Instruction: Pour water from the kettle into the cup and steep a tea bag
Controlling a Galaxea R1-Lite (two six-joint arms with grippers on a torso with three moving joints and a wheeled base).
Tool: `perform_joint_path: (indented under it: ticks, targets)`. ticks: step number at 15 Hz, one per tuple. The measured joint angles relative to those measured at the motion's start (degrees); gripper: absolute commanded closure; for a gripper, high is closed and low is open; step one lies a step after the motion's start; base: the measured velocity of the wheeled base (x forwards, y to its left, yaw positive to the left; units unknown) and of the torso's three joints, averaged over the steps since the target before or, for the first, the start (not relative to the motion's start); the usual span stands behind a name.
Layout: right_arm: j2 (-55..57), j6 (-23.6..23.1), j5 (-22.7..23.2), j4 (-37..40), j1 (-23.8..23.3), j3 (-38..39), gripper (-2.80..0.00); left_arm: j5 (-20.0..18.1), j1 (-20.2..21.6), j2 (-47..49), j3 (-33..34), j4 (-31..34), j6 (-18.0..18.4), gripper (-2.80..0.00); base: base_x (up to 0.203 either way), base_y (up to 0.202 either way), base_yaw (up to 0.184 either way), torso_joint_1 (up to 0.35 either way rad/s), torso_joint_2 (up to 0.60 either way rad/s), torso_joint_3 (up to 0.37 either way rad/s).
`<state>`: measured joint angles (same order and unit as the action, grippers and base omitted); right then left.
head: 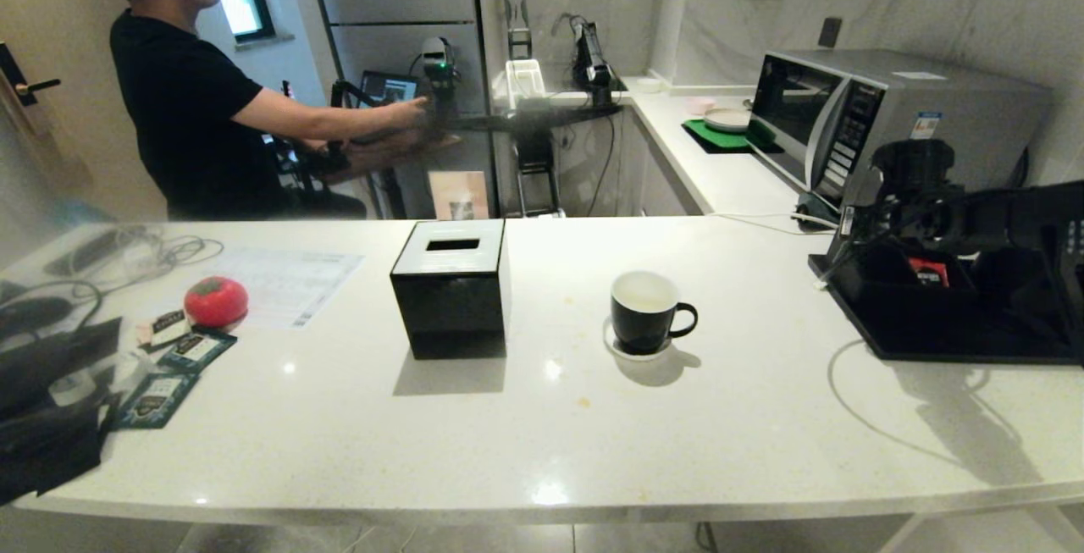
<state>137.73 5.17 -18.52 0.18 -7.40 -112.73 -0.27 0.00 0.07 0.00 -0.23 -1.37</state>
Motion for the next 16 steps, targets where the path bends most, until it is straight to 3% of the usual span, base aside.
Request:
perform_joint_path:
  ticks: [16]
  targets:
    - [-5.0,0.0,0.0,0.3,0.5,0.7,0.00,0.0,0.0,0.0,0.0,0.0,0.0,0.00,0.000,0.000,0.000,0.000,0.00,0.000]
